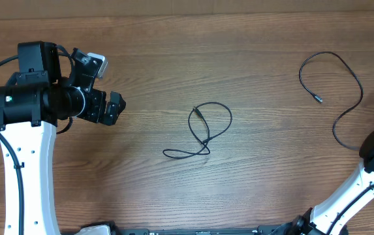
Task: Untangle cables
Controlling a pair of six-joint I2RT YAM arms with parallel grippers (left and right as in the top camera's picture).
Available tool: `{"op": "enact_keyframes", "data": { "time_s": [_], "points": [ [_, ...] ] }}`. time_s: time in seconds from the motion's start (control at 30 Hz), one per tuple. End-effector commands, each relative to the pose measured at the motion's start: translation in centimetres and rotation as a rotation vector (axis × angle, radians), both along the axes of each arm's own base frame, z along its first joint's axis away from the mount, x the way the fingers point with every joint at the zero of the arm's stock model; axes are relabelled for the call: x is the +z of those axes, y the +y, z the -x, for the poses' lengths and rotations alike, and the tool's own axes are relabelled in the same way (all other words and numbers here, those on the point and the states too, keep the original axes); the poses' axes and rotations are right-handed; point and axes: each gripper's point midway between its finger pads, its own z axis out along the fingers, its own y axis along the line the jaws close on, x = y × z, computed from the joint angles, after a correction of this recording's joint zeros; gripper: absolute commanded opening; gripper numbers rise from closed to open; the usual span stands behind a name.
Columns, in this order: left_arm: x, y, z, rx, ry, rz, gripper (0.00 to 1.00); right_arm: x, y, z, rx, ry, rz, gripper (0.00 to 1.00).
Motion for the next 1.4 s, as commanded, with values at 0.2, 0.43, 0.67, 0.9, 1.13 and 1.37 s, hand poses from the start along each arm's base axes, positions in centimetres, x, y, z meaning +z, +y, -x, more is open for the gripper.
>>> {"op": "enact_keyframes", "data": {
  "time_s": [0.2,0.43,0.67,0.9,1.13,1.37],
  "points": [
    [0.4,-0.1,0.0,-0.012,-0.012,0.007,1.0,-1.1,1.8,-0.9,0.049,-0.04,-0.112,0.77],
    [0.4,-0.1,0.0,-0.012,-0.012,0.007,1.0,-1.3,5.6,-2.9,0.172,-0.126,-0.282,0.85],
    [0.4,-0.1,0.0,-0.012,-0.012,0.007,1.0,-1.2,9.5,-4.7,0.36,-0.125,-0.333,1.0],
    [0.4,-0.1,0.0,-0.012,-0.012,0.007,1.0,-1.0,14.7,-7.1,0.577,-0.12,-0.335,1.0],
    [0.4,-0.1,0.0,-0.012,-0.012,0.007,1.0,-0.6,19.1,-9.5,0.716,-0.144,-0.32,1.0],
    [0.4,-0.1,0.0,-0.012,-0.012,0.007,1.0,-0.8,21.8,-10.9,0.767,-0.163,-0.327,1.0]
  ]
}}
